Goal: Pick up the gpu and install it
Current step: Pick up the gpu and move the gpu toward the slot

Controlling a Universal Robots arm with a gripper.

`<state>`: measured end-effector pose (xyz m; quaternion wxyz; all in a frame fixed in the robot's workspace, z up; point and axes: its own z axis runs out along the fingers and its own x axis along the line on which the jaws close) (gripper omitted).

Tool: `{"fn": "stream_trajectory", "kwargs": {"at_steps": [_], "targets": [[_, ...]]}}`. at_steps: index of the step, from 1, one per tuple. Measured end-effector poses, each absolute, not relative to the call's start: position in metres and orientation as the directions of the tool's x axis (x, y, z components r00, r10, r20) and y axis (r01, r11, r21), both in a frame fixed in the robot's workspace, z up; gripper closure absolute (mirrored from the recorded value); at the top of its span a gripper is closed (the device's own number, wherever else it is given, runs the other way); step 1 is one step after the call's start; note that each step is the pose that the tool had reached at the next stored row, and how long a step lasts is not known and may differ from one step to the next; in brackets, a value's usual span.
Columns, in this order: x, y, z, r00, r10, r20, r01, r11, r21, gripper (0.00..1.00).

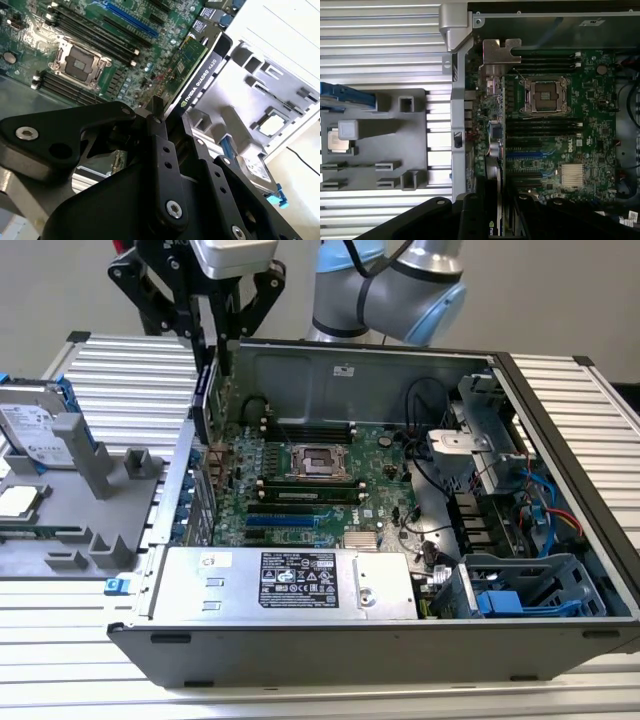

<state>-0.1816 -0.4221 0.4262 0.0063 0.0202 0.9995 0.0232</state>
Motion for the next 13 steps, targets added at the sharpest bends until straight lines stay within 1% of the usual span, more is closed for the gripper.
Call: {"fn": "stream_trajectory", "kwargs": {"at_steps": [13], "targets": [[-0.166,-0.422,0.426,-0.999,0.041,-0.012,0.04,0.998,0.047,1.0]]}}
